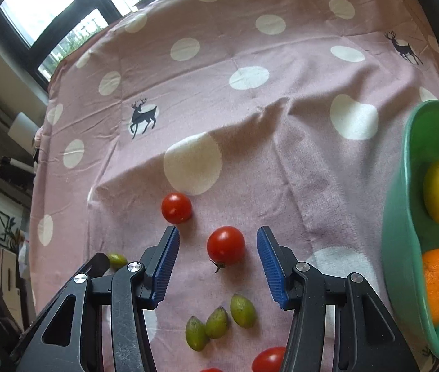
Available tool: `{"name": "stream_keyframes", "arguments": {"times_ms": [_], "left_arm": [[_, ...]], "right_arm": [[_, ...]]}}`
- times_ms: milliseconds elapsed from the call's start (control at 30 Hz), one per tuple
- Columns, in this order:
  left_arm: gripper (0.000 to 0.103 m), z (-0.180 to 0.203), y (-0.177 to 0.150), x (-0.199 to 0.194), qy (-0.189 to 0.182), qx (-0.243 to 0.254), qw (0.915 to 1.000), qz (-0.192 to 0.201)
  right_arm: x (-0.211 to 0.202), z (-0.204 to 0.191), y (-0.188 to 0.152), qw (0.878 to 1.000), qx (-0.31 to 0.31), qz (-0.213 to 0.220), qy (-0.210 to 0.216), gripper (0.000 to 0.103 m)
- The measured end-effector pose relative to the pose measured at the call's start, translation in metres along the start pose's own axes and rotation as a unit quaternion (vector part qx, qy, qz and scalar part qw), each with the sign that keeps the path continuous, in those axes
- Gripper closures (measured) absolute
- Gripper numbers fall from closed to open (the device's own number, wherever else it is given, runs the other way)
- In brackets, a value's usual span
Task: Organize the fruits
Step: 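Withdraw the right gripper from the bowl toward the cherry tomatoes, then close the right gripper around a red cherry tomato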
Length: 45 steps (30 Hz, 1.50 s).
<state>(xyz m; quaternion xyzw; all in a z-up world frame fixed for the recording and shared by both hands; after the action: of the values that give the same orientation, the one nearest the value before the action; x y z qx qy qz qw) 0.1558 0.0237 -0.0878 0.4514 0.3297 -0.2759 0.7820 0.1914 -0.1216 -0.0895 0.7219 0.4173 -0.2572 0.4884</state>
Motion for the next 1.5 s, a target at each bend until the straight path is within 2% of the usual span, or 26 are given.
{"name": "stream_keyframes", "arguments": {"times_ms": [133,333,400,500,700,833,933,1033,1100,1333,1500], "left_arm": [[0.062,0.025,0.011,0.001,-0.046,0.005,0.9989,0.005],[0.062,0.05,0.021,0.022,-0.103,-0.011,0.9944,-0.021],[0.062,0.054,0.019,0.032,-0.109,-0.019,0.9931,-0.038],[0.066,0.062,0.012,0.047,-0.109,-0.004,0.9922,-0.06],[0.066,0.064,0.008,0.064,-0.104,-0.011,0.9911,-0.082],[0.066,0.064,0.005,0.073,-0.086,-0.004,0.9925,-0.087],[0.066,0.065,0.004,0.08,-0.087,-0.012,0.9919,-0.092],[0.066,0.066,0.005,0.081,-0.083,-0.01,0.9931,-0.082],[0.073,0.067,0.005,0.081,-0.07,0.001,0.9947,-0.076],[0.072,0.065,0.003,0.078,-0.051,0.015,0.9966,-0.063],[0.072,0.07,0.004,0.059,-0.06,0.023,0.9969,-0.044]], "right_arm": [[0.009,0.002,0.001,1.0,0.012,-0.005,0.003,0.05],[0.024,0.006,-0.003,0.999,0.022,-0.025,0.014,0.058],[0.03,0.008,-0.006,0.999,0.025,-0.034,0.008,0.062],[0.036,0.009,-0.008,0.999,0.024,-0.041,0.009,0.067],[0.032,0.013,-0.009,0.998,0.038,-0.039,0.022,0.068],[0.028,0.017,-0.008,0.999,0.038,-0.034,0.011,0.069],[0.027,0.019,-0.007,0.998,0.043,-0.035,0.013,0.069],[0.025,0.02,-0.006,0.998,0.044,-0.031,0.013,0.069],[0.024,0.021,-0.005,0.999,0.044,-0.029,0.013,0.069],[0.018,0.024,-0.004,0.998,0.051,-0.024,0.019,0.069],[0.008,0.022,-0.003,0.999,0.047,-0.013,0.025,0.069]]}}
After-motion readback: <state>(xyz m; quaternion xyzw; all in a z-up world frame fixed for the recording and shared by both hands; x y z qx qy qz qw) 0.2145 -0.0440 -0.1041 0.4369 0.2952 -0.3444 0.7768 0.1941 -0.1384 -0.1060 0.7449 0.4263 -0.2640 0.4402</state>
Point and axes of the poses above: each gripper's, at about its wrist camera, not at the fingertips, and x roughly the way its jaws point, z to its right, y to its top, the point moved 9 cm from there along x, roughly the way its jaws point, and after that the axes turned 1 degree about -x, right-handed, at the moved point
